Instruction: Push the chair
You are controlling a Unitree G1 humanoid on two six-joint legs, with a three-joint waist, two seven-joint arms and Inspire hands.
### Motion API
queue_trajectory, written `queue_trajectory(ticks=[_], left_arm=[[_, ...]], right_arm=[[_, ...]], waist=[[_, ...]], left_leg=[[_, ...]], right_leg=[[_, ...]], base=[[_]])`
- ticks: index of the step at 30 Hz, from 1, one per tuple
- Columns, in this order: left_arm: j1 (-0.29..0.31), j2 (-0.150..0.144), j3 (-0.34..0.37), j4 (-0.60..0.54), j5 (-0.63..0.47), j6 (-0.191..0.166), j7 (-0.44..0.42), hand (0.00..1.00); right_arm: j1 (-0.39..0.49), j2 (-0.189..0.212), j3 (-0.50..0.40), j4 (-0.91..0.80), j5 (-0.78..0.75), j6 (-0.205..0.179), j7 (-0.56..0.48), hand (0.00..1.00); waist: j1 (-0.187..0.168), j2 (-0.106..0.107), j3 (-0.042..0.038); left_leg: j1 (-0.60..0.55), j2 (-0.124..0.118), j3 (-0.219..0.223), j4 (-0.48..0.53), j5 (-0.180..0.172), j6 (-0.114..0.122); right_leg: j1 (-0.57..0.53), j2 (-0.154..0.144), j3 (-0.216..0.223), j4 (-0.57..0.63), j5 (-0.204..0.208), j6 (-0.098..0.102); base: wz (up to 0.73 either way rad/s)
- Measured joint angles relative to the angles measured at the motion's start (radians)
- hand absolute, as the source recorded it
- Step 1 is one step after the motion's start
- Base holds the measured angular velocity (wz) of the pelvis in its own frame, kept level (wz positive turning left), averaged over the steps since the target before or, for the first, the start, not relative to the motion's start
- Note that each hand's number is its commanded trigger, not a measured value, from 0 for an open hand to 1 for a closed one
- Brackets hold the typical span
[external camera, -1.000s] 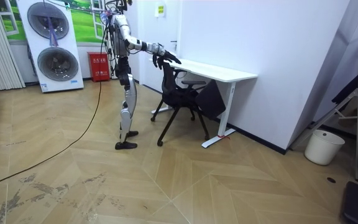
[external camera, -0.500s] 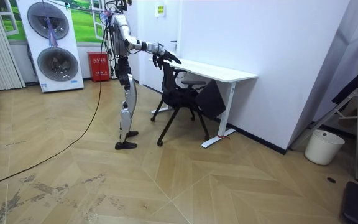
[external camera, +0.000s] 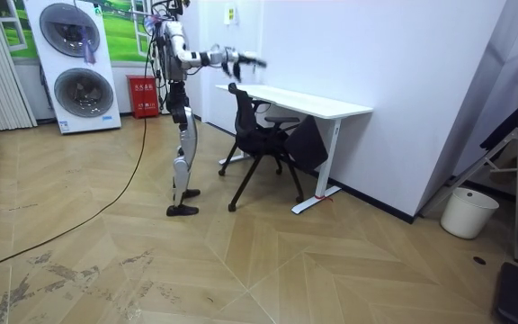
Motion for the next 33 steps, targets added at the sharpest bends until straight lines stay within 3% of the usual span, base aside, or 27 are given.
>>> queue_trajectory(ticks=[2, 3, 5, 8, 11, 13, 14, 16, 18, 20, 21, 22, 23, 24, 26, 28, 29, 33], left_arm=[[-0.002, 0.032, 0.239, -0.023, -0.040, -0.003, 0.187, 0.00], [0.003, 0.045, 0.292, -0.021, -0.054, -0.007, 0.227, 0.00], [0.077, 0.069, 0.505, -0.008, -0.092, -0.010, 0.391, 0.00], [0.193, 0.068, 0.694, 0.082, -0.180, -0.002, 0.588, 0.00], [0.294, 0.056, 0.801, 0.165, -0.277, 0.034, 0.732, 0.00], [0.342, 0.026, 0.847, 0.200, -0.360, 0.047, 0.806, 0.00], [0.357, 0.012, 0.858, 0.207, -0.402, 0.053, 0.831, 0.00], [0.417, -0.043, 0.875, 0.269, -0.581, 0.069, 0.916, 0.00], [0.468, -0.086, 0.869, 0.332, -0.671, 0.100, 0.950, 0.00], [0.512, -0.164, 0.832, 0.416, -0.803, 0.135, 0.978, 0.00], [0.515, -0.185, 0.817, 0.448, -0.839, 0.143, 0.980, 0.00], [0.518, -0.215, 0.772, 0.538, -0.914, 0.157, 0.977, 0.00], [0.526, -0.246, 0.727, 0.625, -0.985, 0.181, 0.966, 0.00], [0.531, -0.265, 0.704, 0.659, -1.015, 0.190, 0.954, 0.00], [0.550, -0.340, 0.644, 0.794, -1.081, 0.204, 0.890, 0.00], [0.575, -0.371, 0.593, 0.927, -1.084, 0.209, 0.826, 0.00], [0.580, -0.392, 0.586, 1.021, -1.084, 0.213, 0.774, 0.00], [0.616, -0.430, 0.556, 1.265, -1.079, 0.233, 0.643, 0.00]], right_arm=[[-0.001, -0.020, -0.211, -0.030, 0.089, 0.000, -0.159, 0.00], [0.001, -0.027, -0.262, -0.029, 0.101, -0.001, -0.193, 0.00], [0.048, -0.032, -0.442, -0.025, 0.151, 0.000, -0.324, 0.00], [0.124, -0.032, -0.588, 0.007, 0.244, 0.021, -0.436, 0.00], [0.192, -0.032, -0.699, 0.064, 0.387, 0.042, -0.563, 0.00], [0.240, -0.031, -0.762, 0.090, 0.480, 0.059, -0.642, 0.00], [0.251, -0.030, -0.776, 0.100, 0.522, 0.064, -0.669, 0.00], [0.303, -0.013, -0.811, 0.130, 0.689, 0.083, -0.766, 0.00], [0.365, 0.025, -0.819, 0.148, 0.807, 0.105, -0.816, 0.00], [0.449, 0.147, -0.814, 0.180, 0.976, 0.131, -0.830, 0.00], [0.465, 0.182, -0.806, 0.192, 1.023, 0.142, -0.828, 0.00], [0.494, 0.245, -0.779, 0.239, 1.107, 0.158, -0.821, 0.00], [0.517, 0.298, -0.745, 0.318, 1.184, 0.180, -0.799, 0.00], [0.527, 0.321, -0.724, 0.360, 1.224, 0.188, -0.780, 0.00], [0.554, 0.415, -0.646, 0.525, 1.326, 0.221, -0.687, 0.00], [0.555, 0.459, -0.594, 0.696, 1.355, 0.227, -0.605, 0.00], [0.559, 0.469, -0.575, 0.817, 1.376, 0.242, -0.542, 0.00], [0.561, 0.494, -0.470, 1.171, 1.359, 0.266, -0.380, 0.00]], waist=[[-0.001, 0.011, -0.0102], [0.000, 0.015, -0.0129], [0.000, 0.024, -0.0183], [-0.023, 0.028, -0.0196], [-0.050, 0.020, -0.0194], [-0.053, 0.018, -0.0214], [-0.056, 0.017, -0.0217], [-0.062, 0.019, -0.0242], [-0.064, 0.024, -0.0224], [-0.060, 0.019, -0.0249], [-0.051, 0.020, -0.0250], [-0.042, 0.022, -0.0249], [-0.040, 0.025, -0.0248], [-0.038, 0.026, -0.0249], [-0.038, 0.030, -0.0250], [-0.042, 0.031, -0.0260], [-0.042, 0.039, -0.0306], [-0.043, 0.042, -0.0309]], left_leg=[[0.018, 0.002, 0.000, -0.008, -0.004, -0.006], [0.021, 0.003, -0.001, -0.009, -0.005, -0.007], [0.037, 0.003, 0.005, -0.022, -0.006, -0.011], [0.050, 0.004, 0.010, -0.025, -0.010, -0.017], [0.050, 0.004, 0.013, -0.023, -0.013, -0.022], [0.050, 0.004, 0.015, -0.023, -0.015, -0.025], [0.051, 0.004, 0.017, -0.023, -0.016, -0.026], [0.055, 0.005, 0.022, -0.025, -0.017, -0.028], [0.056, 0.006, 0.024, -0.024, -0.019, -0.030], [0.054, 0.009, 0.027, -0.023, -0.022, -0.035], [0.056, 0.010, 0.030, -0.022, -0.023, -0.036], [0.058, 0.012, 0.035, -0.023, -0.024, -0.036], [0.058, 0.012, 0.035, -0.022, -0.024, -0.037], [0.058, 0.012, 0.035, -0.021, -0.026, -0.039], [0.051, 0.015, 0.037, -0.019, -0.033, -0.043], [0.051, 0.016, 0.037, -0.018, -0.036, -0.045], [0.053, 0.016, 0.037, -0.018, -0.039, -0.047], [0.073, 0.016, 0.038, -0.020, -0.043, -0.054]], right_leg=[[0.017, 0.002, -0.015, -0.009, 0.000, 0.000], [0.019, 0.003, -0.020, -0.009, 0.000, 0.000], [0.024, 0.005, -0.021, -0.009, 0.000, 0.000], [0.037, 0.007, -0.021, -0.010, -0.002, -0.001], [0.034, 0.007, -0.020, -0.008, -0.013, -0.007], [0.033, 0.007, -0.019, -0.009, -0.019, -0.008], [0.033, 0.007, -0.017, -0.009, -0.021, -0.009], [0.033, 0.009, -0.010, -0.008, -0.023, -0.011], [0.031, 0.010, -0.009, -0.006, -0.025, -0.012], [0.029, 0.014, 0.001, -0.005, -0.027, -0.014], [0.029, 0.015, 0.006, -0.005, -0.027, -0.014], [0.029, 0.016, 0.010, -0.005, -0.027, -0.014], [0.028, 0.016, 0.009, 0.000, -0.027, -0.014], [0.025, 0.016, 0.010, 0.005, -0.028, -0.015], [0.016, 0.016, 0.013, 0.015, -0.033, -0.016], [0.016, 0.016, 0.013, 0.014, -0.034, -0.018], [0.016, 0.016, 0.013, 0.017, -0.037, -0.018], [0.030, 0.012, 0.016, 0.025, -0.053, -0.023]], base=[[0.00], [-0.07], [-0.12], [-0.07], [-0.03], [-0.05], [-0.07], [-0.09], [-0.03], [-0.06], [-0.13], [-0.09], [-0.06], [0.00], [-0.02], [-0.05], [0.00], [0.00]])
